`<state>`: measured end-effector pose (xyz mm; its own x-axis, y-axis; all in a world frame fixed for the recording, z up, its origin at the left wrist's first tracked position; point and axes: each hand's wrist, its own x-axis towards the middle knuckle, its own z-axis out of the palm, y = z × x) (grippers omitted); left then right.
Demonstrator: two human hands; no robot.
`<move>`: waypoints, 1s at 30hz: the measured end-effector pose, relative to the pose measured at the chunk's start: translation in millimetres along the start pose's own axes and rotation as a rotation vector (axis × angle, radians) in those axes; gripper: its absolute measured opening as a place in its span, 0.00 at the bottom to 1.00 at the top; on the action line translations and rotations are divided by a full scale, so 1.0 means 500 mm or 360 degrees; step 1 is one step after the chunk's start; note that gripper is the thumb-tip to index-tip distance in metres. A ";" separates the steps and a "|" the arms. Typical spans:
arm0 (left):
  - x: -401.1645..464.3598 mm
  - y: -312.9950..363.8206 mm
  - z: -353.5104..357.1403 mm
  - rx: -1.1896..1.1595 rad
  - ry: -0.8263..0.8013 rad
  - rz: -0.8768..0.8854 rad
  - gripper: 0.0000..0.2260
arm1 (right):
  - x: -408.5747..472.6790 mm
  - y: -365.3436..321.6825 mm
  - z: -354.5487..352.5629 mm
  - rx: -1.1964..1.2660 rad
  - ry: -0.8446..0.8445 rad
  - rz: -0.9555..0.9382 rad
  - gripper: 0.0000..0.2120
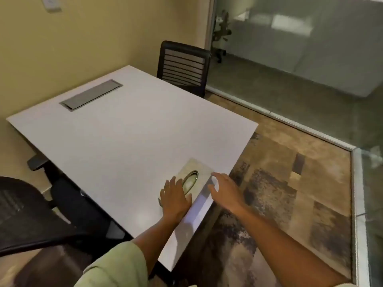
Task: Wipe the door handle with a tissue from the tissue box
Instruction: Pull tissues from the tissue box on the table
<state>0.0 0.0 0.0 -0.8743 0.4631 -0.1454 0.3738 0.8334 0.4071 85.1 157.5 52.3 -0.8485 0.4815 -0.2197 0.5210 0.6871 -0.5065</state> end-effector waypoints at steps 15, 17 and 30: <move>0.030 -0.072 0.092 0.0178 -0.0309 -0.0175 0.53 | 0.116 -0.039 0.087 -0.0250 -0.0203 -0.0044 0.14; 0.028 -0.078 0.099 0.0225 -0.0310 -0.0110 0.48 | 0.131 -0.042 0.101 -0.0231 -0.0207 -0.0031 0.12; 0.033 -0.089 0.125 0.0228 -0.0227 -0.0114 0.52 | 0.196 -0.066 0.153 -0.0664 -0.0143 -0.0110 0.13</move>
<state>-11.9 -10.5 -77.0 -0.8513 0.4308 -0.2994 0.3614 0.8952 0.2606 -22.3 140.7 -16.4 -0.8778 0.3900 -0.2781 0.4399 0.8861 -0.1462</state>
